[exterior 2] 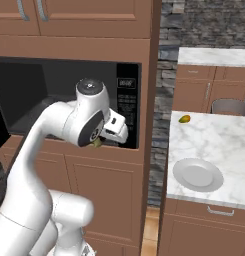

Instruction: Pick the eggplant from the microwave and place it on plate located on the counter.

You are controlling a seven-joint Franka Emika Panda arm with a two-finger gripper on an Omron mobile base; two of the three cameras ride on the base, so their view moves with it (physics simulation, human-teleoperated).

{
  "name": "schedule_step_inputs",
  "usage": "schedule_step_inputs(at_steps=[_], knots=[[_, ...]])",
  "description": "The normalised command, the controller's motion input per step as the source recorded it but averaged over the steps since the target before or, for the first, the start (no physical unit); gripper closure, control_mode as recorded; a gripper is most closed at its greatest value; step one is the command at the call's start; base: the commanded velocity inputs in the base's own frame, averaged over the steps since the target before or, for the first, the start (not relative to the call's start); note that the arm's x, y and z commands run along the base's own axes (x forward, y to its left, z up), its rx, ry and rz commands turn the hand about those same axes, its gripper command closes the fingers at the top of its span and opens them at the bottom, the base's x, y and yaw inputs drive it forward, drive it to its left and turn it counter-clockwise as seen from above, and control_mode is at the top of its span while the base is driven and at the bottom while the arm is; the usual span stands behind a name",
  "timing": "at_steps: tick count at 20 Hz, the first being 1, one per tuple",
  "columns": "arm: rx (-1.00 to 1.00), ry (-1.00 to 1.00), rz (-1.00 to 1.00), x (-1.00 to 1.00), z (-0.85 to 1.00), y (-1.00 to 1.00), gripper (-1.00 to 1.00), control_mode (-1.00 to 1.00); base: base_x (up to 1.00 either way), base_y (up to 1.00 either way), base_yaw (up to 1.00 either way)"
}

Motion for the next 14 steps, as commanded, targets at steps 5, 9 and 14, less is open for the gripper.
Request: schedule_step_inputs(at_steps=[5,9,14], knots=[[-0.06,0.1,-0.14,0.03,-0.05,-1.0,1.0,-1.0,0.0,0.0,0.0],[-0.05,0.07,-0.09,0.03,-0.22,-1.0,1.0,-1.0,0.0,0.0,0.0],[-0.01,0.03,-0.01,0.12,-0.4,-1.0,1.0,-1.0,0.0,0.0,0.0]])
